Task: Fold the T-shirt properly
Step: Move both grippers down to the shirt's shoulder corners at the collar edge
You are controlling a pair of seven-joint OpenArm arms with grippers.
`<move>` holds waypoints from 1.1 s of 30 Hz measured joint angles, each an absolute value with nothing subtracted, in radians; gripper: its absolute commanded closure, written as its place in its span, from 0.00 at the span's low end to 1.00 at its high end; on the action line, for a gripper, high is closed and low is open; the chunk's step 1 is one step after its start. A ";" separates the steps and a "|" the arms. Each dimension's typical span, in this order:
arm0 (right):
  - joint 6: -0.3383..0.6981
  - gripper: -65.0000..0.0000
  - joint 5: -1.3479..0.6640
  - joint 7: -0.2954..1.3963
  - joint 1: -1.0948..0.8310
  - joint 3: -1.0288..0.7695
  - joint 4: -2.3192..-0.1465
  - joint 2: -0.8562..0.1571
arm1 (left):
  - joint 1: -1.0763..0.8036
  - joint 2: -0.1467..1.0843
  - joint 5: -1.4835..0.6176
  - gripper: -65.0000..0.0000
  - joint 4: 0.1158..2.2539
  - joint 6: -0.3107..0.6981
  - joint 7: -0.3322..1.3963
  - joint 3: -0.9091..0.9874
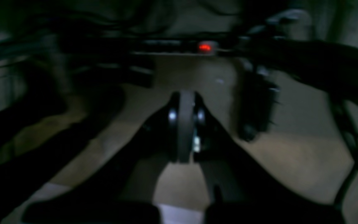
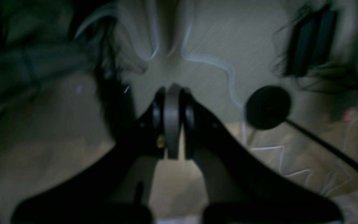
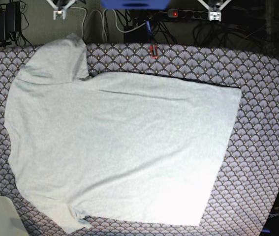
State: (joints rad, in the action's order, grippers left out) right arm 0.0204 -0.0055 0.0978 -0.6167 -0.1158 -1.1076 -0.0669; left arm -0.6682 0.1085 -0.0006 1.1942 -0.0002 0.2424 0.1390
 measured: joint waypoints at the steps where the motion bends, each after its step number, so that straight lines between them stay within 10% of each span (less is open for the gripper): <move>1: 0.019 1.00 -0.006 0.103 -0.637 -0.134 -1.150 -0.066 | -0.692 0.110 0.000 1.00 1.238 0.001 0.247 0.139; 15: 0.167 1.00 -0.390 0.282 -0.896 -0.332 -1.814 -0.131 | -0.969 0.121 -0.005 1.00 2.001 0.004 0.434 0.141; 26: 0.434 0.99 -0.427 0.699 -0.684 -0.620 -1.981 -0.141 | -0.860 0.091 -0.126 0.99 2.007 0.016 0.463 0.359; 33: 0.607 0.68 -0.416 0.949 -0.477 -0.765 -1.966 -0.150 | -0.696 0.097 -0.352 0.77 2.005 0.008 0.745 0.578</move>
State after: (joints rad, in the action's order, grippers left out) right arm 0.6075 -0.4164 0.9485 -0.4767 -0.7650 -1.9656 -0.1497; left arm -0.6960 0.0967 -0.3523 2.0048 0.0082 0.7448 0.5781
